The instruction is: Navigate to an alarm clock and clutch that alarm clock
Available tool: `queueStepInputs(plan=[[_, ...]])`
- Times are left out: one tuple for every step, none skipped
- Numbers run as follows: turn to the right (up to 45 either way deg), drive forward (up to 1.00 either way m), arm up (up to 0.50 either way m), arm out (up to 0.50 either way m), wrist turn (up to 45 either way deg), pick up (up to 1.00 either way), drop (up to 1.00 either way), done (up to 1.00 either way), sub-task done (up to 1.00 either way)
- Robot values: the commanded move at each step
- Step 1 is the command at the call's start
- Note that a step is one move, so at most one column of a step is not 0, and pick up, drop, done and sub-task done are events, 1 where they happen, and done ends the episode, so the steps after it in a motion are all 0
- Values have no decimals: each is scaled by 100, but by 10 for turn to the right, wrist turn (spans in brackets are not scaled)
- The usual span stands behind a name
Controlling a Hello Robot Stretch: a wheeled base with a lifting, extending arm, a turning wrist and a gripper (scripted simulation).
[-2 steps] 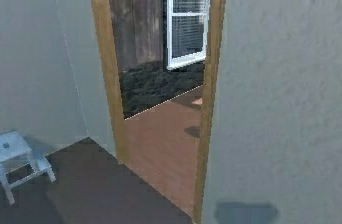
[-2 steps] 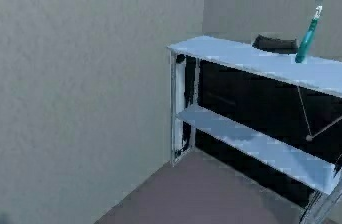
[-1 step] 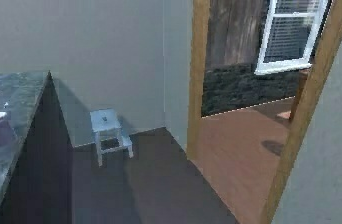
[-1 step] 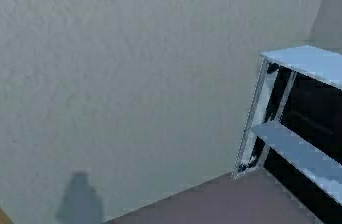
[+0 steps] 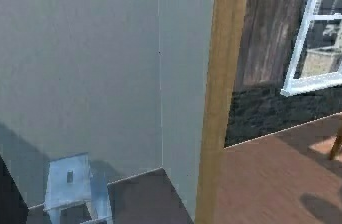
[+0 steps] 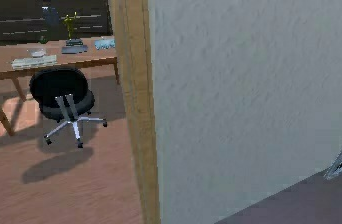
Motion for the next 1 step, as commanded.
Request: queueStepInputs(plan=[[150,0,0,0,0,0,0,0,0]])
